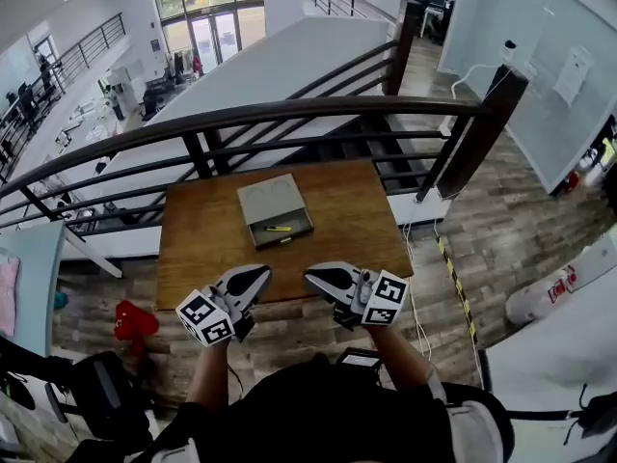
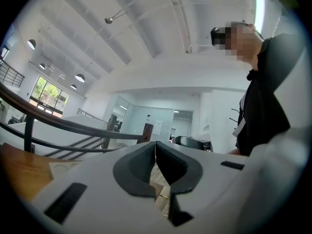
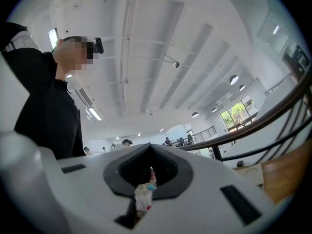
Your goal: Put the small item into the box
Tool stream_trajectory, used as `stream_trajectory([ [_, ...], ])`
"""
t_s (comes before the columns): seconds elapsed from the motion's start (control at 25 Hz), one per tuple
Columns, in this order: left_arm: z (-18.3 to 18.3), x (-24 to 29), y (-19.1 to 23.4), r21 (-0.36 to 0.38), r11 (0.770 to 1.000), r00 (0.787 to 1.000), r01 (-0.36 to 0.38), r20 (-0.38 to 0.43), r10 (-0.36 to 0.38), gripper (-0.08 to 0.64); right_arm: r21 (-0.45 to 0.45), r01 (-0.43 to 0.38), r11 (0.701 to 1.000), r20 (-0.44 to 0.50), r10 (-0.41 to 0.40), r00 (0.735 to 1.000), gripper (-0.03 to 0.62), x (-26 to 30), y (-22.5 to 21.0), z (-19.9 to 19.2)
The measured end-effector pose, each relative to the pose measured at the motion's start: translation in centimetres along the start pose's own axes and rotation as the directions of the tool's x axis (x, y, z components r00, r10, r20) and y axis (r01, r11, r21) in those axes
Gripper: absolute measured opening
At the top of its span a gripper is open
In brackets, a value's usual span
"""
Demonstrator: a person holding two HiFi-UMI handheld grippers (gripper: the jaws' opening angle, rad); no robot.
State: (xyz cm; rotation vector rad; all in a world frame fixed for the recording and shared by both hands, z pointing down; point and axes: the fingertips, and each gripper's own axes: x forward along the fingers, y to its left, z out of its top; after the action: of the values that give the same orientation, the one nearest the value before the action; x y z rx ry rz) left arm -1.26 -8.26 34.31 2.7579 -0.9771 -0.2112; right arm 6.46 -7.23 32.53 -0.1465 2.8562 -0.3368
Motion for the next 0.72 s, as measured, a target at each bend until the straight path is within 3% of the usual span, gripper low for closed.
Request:
stream_trajectory([
  [0.24,0.5,-6.0,-1.8,0.006,0.999,0.999,0.032,0.013,-0.032,0.015,-0.023,0.01,1.0,0.014,-0.01,1.0,0.011,3.7,4.8,-0.7],
  [0.48,-2.8,-12.0,-2.8,-0.078,0.996,0.999,0.037,-0.011,-0.038,0.015,0.028,0.067,0.997,0.007,-0.067,0.998,0.011,5.7,8.9,-4.3],
  [0.72,-2.9,-13.9,-4.2,-0.074,0.997,1.0,0.03,0.007,-0.03,0.015,0.023,0.036,0.999,-0.025,-0.036,0.999,0.011,7.0,11.8,-5.8],
])
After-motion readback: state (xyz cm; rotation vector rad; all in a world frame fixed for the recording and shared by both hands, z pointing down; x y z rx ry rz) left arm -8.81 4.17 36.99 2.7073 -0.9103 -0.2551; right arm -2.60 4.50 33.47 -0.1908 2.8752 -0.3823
